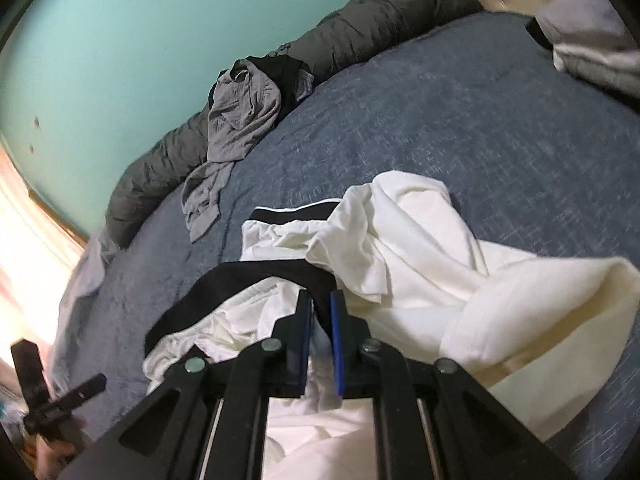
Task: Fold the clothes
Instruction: 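Hold the white shirt with the right tool and smooth it across the bed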
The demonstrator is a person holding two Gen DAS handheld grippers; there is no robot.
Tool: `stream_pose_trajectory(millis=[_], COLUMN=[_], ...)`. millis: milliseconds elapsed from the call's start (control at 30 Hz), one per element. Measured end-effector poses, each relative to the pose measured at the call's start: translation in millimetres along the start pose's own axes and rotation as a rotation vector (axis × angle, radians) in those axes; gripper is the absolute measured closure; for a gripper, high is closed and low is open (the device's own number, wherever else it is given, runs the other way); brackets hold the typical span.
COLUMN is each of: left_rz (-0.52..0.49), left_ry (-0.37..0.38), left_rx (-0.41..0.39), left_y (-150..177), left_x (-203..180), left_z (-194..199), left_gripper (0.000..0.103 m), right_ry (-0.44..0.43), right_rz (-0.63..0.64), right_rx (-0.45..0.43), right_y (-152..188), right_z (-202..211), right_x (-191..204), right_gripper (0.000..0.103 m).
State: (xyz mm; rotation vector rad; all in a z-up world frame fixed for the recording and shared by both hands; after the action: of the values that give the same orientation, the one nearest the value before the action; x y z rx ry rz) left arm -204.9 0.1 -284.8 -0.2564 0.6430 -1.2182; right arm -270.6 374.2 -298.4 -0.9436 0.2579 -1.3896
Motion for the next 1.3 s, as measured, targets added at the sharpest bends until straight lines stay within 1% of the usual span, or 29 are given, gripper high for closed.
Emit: stream_pose_trajectory(millis=[133, 233, 267, 367, 433, 567, 633, 700, 767, 933, 1000, 1033, 1067, 1133, 1200, 1267, 1300], left_rz=[-0.004, 0.023, 0.018, -0.007, -0.018, -0.023, -0.046, -0.060, -0.064, -0.037, -0.036, -0.042, -0.052, -0.069, -0.075, -0.077, -0.080], left_ry=[-0.006, -0.007, -0.011, -0.016, -0.014, -0.017, -0.019, -0.020, -0.015, -0.007, -0.008, -0.011, -0.009, -0.002, 0.020, 0.038, 0.046], left_rx=[0.012, 0.017, 0.020, 0.028, 0.039, 0.064, 0.066, 0.069, 0.070, 0.077, 0.079, 0.088, 0.100, 0.116, 0.130, 0.142, 0.148], left_y=[-3.7, -11.7, -14.2, -20.8, -22.8, -25.2, -25.9, -27.4, -28.3, -30.2, -28.6, -27.3, -25.4, -22.5, -20.8, -19.9, -19.4], left_x=[0.4, 3.9, 2.7, -4.6, -10.0, -17.4, -23.2, -26.7, -27.0, -18.3, -15.8, -15.4, -16.7, -19.5, -23.3, -27.6, -30.3], left_z=[-7.9, -14.6, -18.2, -29.2, -36.3, -49.5, -54.3, -57.9, -59.5, -61.2, -58.9, -59.4, -60.7, -62.9, -65.6, -69.0, -71.1], left_gripper=[0.000, 0.000, 0.000, 0.001, 0.001, 0.001, 0.003, 0.007, 0.014, 0.016, 0.023, 0.032, 0.036, 0.038, 0.041, 0.052, 0.055], right_ry=[0.033, 0.032, 0.030, 0.006, 0.013, 0.000, -0.007, -0.014, -0.021, -0.049, -0.053, -0.053, -0.054, -0.053, -0.058, -0.063, -0.064], right_rz=[0.080, 0.122, 0.135, 0.132, 0.141, 0.107, 0.107, 0.109, 0.114, 0.087, 0.084, 0.080, 0.078, 0.081, 0.081, 0.077, 0.075], right_rx=[0.008, 0.013, 0.015, 0.015, 0.019, 0.026, 0.035, 0.039, 0.042, 0.032, 0.032, 0.031, 0.033, 0.036, 0.036, 0.036, 0.036], right_y=[-2.1, -2.5, -2.6, -5.0, -6.0, -7.1, -7.5, -8.4, -9.0, -10.5, -11.2, -11.6, -11.9, -11.9, -11.9, -11.8, -11.6], right_z=[-3.9, -6.7, -7.7, -10.7, -13.9, -20.9, -22.5, -23.3, -23.8, -23.9, -24.5, -24.9, -25.7, -26.2, -26.2, -26.3, -26.6], right_x=[3.4, 6.2, 7.3, 8.9, 9.7, 4.7, 3.1, 2.6, 2.2, -1.3, -1.8, -2.4, -2.8, -2.3, -2.1, -2.4, -2.7], right_gripper=[0.094, 0.094, 0.094, 0.094, 0.094, 0.094, 0.094, 0.094, 0.094, 0.094, 0.094, 0.094, 0.094, 0.094, 0.093, 0.093, 0.093])
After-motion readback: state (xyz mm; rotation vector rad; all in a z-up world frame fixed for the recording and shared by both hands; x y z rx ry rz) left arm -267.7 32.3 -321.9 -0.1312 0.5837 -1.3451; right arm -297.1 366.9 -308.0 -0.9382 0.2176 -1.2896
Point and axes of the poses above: each gripper's, at about its wrist camera, not at the fingertips, and z roughly against the way its jaws point, x to its left, y to its underside, the point moved 1 cm from there along -z, roughly the way its jaws point, and after that the axes turned 12 degrees about z, right-handed, at the moved point
